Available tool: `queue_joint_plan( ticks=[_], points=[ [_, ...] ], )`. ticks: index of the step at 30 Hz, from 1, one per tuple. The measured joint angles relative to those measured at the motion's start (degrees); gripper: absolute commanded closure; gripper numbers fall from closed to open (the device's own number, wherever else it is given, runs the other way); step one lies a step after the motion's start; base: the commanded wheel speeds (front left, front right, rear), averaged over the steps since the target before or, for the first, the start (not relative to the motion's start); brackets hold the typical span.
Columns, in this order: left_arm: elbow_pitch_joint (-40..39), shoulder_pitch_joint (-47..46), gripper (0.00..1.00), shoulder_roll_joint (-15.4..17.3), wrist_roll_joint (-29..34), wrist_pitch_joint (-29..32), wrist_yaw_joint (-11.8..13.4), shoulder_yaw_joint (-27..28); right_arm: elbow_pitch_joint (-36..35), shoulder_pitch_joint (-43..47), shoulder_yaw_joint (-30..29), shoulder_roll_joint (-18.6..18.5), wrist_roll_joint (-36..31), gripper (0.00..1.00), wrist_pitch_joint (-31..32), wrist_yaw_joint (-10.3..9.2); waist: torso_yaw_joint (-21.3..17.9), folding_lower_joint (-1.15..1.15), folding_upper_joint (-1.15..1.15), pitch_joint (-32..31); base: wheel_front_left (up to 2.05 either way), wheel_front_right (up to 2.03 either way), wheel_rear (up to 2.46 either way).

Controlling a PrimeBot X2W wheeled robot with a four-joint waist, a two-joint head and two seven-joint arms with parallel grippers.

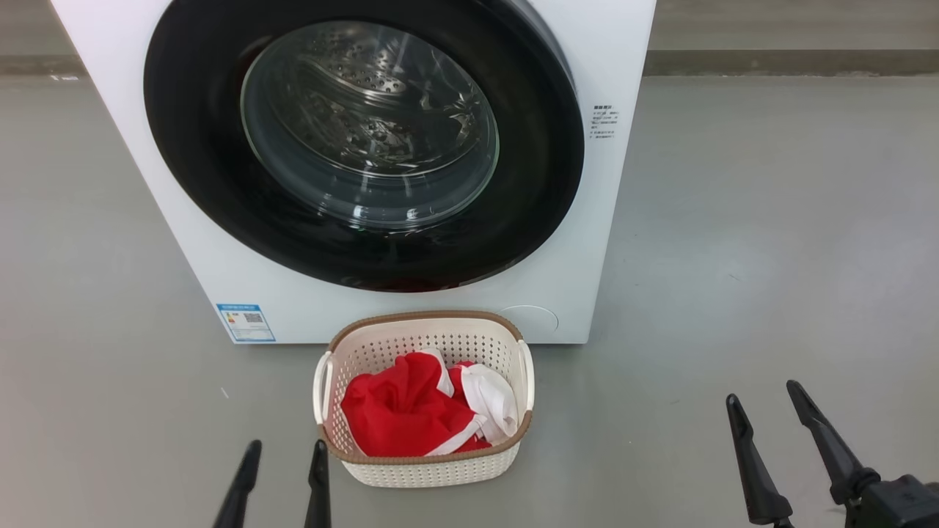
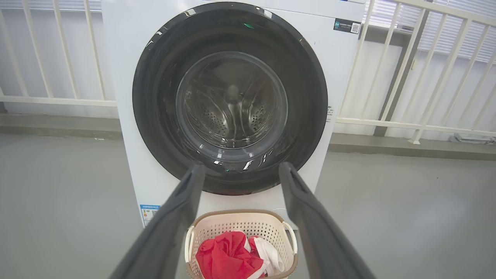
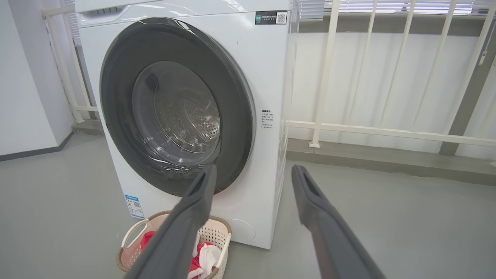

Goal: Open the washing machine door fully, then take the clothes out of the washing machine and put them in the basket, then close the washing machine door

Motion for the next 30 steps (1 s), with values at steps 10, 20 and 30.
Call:
queue_joint_plan(
  ticks=[10,20,30],
  points=[
    [4.5,0.1,1.0,-1.9,-2.0,0.7,-0.3,-0.9,5.2,0.4,0.4,0.8,2.3,1.0,0.1,0.0,-0.1,0.01,0.0,0.1,0.0,0.0,0.0],
    [5.8,0.0,1.0,-2.2,-7.5,1.7,-1.9,0.4,6.5,0.1,0.5,0.6,8.8,1.0,1.1,0.0,-0.3,0.01,0.0,0.3,0.0,0.0,0.0],
    [7.4,-0.2,1.0,-2.7,-13.1,3.2,-4.3,2.1,7.8,-0.6,0.7,0.2,15.9,1.0,2.0,0.0,-0.6,0.01,0.0,0.5,0.0,0.0,0.0]
  ],
)
